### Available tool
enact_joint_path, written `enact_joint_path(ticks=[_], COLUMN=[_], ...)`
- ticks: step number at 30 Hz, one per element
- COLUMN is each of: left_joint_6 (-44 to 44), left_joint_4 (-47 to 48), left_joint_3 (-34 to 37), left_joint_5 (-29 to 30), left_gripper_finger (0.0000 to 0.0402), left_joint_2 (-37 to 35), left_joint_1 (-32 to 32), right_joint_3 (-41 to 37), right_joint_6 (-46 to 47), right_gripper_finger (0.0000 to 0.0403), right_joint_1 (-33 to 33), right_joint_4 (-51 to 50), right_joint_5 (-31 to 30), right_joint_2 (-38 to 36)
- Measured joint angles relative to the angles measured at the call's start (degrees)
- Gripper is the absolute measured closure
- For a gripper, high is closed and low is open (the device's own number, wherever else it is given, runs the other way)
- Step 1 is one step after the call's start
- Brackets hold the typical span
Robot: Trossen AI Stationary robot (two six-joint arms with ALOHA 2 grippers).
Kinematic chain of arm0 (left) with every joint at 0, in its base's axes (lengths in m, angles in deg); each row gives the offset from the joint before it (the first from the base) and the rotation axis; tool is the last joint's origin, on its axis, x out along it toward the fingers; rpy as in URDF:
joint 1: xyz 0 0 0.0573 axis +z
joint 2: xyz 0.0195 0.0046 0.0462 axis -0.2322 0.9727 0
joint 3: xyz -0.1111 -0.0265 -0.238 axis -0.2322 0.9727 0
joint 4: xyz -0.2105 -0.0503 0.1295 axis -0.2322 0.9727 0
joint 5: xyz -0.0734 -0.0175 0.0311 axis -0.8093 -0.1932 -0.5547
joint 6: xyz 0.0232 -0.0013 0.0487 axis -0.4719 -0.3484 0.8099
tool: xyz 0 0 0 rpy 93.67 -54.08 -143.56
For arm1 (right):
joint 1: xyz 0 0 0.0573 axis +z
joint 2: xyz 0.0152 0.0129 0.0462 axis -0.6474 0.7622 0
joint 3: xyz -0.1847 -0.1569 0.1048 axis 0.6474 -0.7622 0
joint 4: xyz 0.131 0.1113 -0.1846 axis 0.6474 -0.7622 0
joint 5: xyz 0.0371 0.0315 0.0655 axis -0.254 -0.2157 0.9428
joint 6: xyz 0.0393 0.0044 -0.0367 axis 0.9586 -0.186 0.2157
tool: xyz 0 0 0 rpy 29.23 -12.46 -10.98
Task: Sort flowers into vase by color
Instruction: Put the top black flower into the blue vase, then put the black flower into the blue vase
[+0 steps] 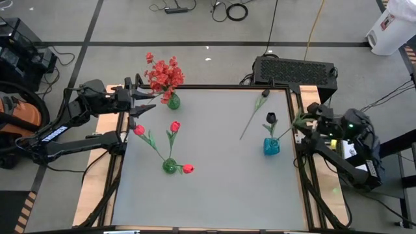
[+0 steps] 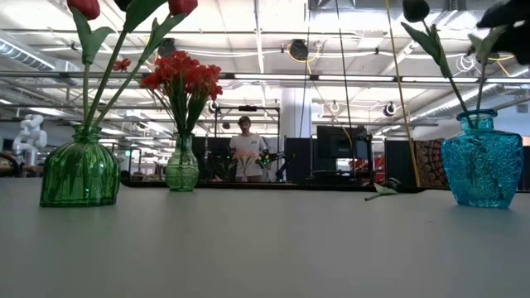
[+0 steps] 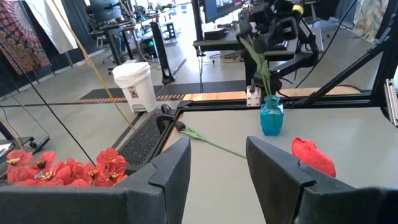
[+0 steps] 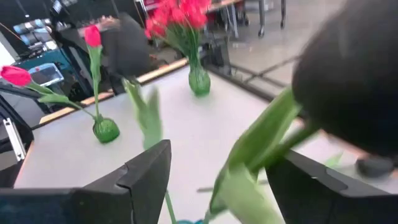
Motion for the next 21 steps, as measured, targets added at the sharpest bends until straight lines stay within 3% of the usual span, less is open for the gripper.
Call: enact_joint_path(ticks=[5, 13, 21], left_joint_6=[0.0, 0.0, 0.0], left_joint_4=[0.0, 0.0, 0.0], left_joint_3=[0.0, 0.0, 0.0], left_joint_5=[0.0, 0.0, 0.0], left_gripper_finger=[0.0238, 0.0238, 0.0238], left_joint_2=[0.0, 0.0, 0.0], left_joint_1=[0.0, 0.0, 0.0], right_joint_3=[-4.1, -4.5, -4.5], right_joint_6=[1.6, -0.3, -3.5], right_gripper_finger=[0.0156, 0.0156, 0.0156], right_joint_1=[0.0, 0.0, 0.0], right_joint_4=[-0.2, -2.7, -7.5], right_joint_5=[2.0, 4.5, 1.4], right_joint_2=[0.0, 0.0, 0.0])
